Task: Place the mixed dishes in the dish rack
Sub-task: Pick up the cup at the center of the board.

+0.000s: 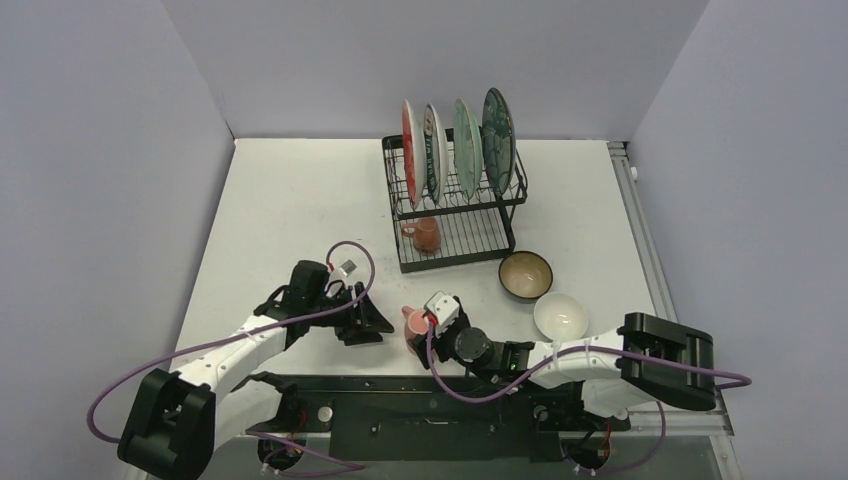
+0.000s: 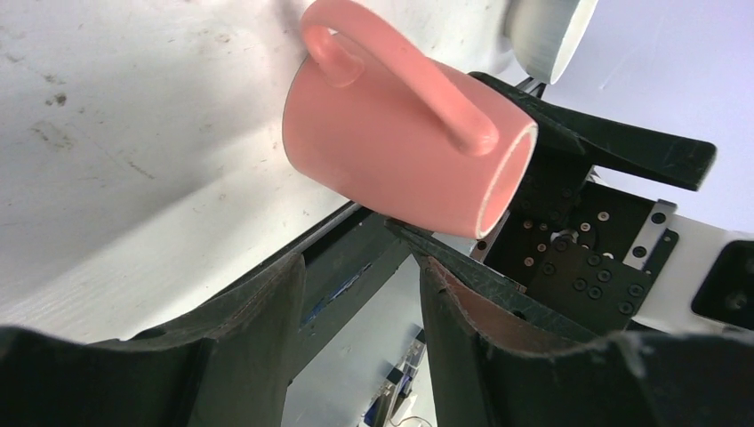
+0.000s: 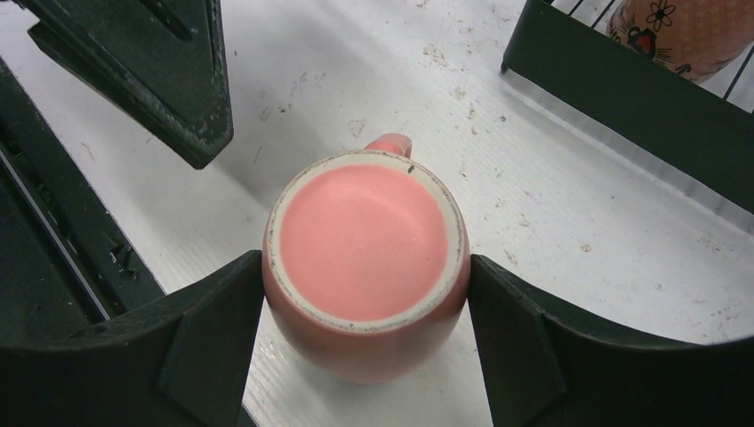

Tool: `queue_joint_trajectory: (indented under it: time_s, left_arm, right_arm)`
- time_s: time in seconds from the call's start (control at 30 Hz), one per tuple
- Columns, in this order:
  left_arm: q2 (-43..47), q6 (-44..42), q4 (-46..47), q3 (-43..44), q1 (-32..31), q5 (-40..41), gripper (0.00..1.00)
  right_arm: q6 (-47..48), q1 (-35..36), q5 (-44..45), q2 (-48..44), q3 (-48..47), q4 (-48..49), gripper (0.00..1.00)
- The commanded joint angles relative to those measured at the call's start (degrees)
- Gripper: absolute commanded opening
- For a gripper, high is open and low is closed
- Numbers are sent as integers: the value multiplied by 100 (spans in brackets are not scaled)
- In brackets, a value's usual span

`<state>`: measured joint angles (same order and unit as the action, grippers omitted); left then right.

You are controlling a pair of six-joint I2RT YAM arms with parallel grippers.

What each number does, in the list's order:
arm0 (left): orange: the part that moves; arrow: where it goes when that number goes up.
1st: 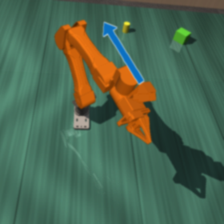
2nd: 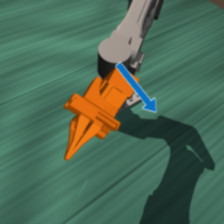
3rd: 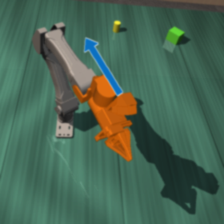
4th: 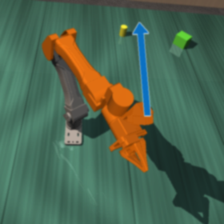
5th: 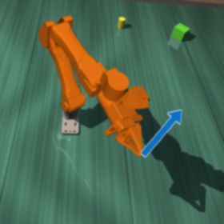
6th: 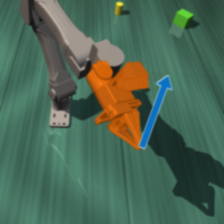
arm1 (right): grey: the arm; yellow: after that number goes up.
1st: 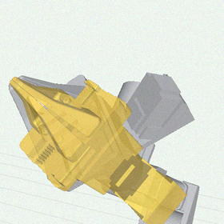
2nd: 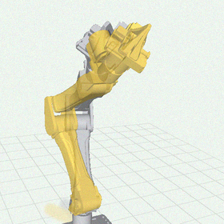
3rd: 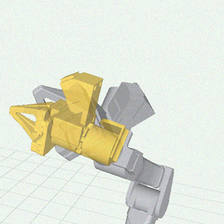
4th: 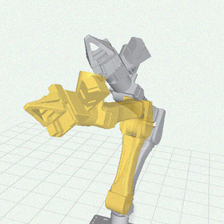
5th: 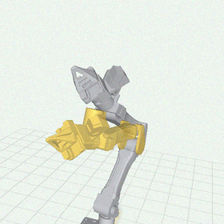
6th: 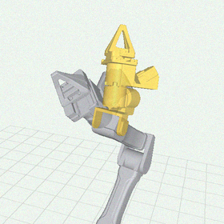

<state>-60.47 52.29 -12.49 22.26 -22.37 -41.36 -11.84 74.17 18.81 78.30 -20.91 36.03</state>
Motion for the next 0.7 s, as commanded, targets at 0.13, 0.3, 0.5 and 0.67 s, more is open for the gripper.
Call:
queue_joint_trajectory:
  time_s: [0.13, 0.3, 0.5, 0.67]
  left_arm:
    - [320, -513, -599, 696, 98, 50, 47]
    - [374, -934, -1177, 1170, 142, 120, 47]
    - [361, -1480, -1770, 1661, 178, 341, 47]
    - [359, -1847, -2018, 1879, 202, 409, 47]
  right_arm:
    - [-47, -67, 256, -818, -136, -136, 0]
    - [-44, -154, 410, -1264, -116, -481, 0]
    - [-12, -453, 462, -1983, -93, -1030, 0]
    - [62, -855, 513, -2674, -99, -1464, 0]
